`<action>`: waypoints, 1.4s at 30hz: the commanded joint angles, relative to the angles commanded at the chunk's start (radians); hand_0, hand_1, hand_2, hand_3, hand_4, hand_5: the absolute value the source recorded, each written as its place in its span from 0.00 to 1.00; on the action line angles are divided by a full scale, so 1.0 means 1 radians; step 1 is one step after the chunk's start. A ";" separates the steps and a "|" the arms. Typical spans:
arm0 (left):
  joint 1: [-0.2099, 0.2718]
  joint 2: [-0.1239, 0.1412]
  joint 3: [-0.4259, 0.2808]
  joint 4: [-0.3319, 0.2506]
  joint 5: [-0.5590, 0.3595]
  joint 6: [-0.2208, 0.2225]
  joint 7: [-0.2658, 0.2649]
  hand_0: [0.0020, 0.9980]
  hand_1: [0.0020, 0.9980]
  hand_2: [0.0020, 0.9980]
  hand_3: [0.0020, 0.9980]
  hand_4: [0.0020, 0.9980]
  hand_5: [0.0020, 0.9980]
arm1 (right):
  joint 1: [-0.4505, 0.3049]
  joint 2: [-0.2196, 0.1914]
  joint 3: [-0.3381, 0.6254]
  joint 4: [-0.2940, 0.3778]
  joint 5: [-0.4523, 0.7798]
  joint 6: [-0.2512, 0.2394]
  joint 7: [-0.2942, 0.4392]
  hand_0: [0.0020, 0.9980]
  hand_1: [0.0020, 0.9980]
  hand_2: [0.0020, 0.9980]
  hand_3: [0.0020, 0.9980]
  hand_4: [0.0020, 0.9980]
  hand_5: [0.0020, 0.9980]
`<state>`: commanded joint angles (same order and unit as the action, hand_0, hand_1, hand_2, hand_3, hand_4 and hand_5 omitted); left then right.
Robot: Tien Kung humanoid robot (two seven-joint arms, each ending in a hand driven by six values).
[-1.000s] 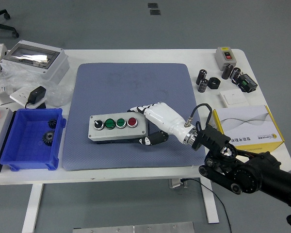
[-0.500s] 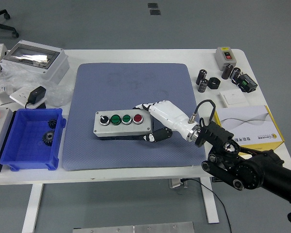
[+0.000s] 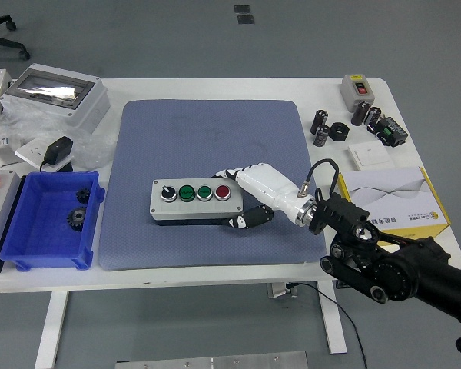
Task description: Pick up the button,place it on the desk,press the button,press the button
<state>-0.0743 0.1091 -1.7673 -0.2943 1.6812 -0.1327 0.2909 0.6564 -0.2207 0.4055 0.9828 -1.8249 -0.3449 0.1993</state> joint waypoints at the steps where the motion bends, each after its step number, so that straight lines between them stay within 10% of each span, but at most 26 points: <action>1: 0.000 0.000 0.000 0.000 0.000 0.000 0.000 0.50 0.46 0.47 0.66 0.00 0.00 | 0.000 0.000 0.000 0.000 0.001 0.000 0.000 0.94 0.87 0.89 0.98 0.62 0.06; 23: 0.001 -0.001 -0.008 0.001 0.003 -0.025 -0.007 0.50 0.46 0.47 0.66 0.00 0.00 | -0.012 -0.048 0.007 0.076 0.056 0.030 -0.002 0.99 0.92 0.97 1.00 0.71 0.09; 35: 0.000 0.004 -0.019 0.005 0.006 -0.075 -0.026 0.50 0.46 0.47 0.67 0.00 0.00 | -0.037 -0.283 0.072 0.355 0.111 0.111 -0.029 1.00 0.94 1.00 1.00 0.73 0.11; 42: 0.007 0.003 -0.013 -0.001 -0.008 -0.063 -0.015 0.50 0.46 0.47 0.68 0.00 0.00 | -0.064 -0.396 0.205 0.501 0.192 0.177 -0.188 1.00 0.95 1.00 1.00 0.75 0.13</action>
<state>-0.0673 0.1123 -1.7799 -0.2949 1.6729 -0.1955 0.2755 0.5923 -0.6164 0.6101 1.4836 -1.6333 -0.1683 0.0113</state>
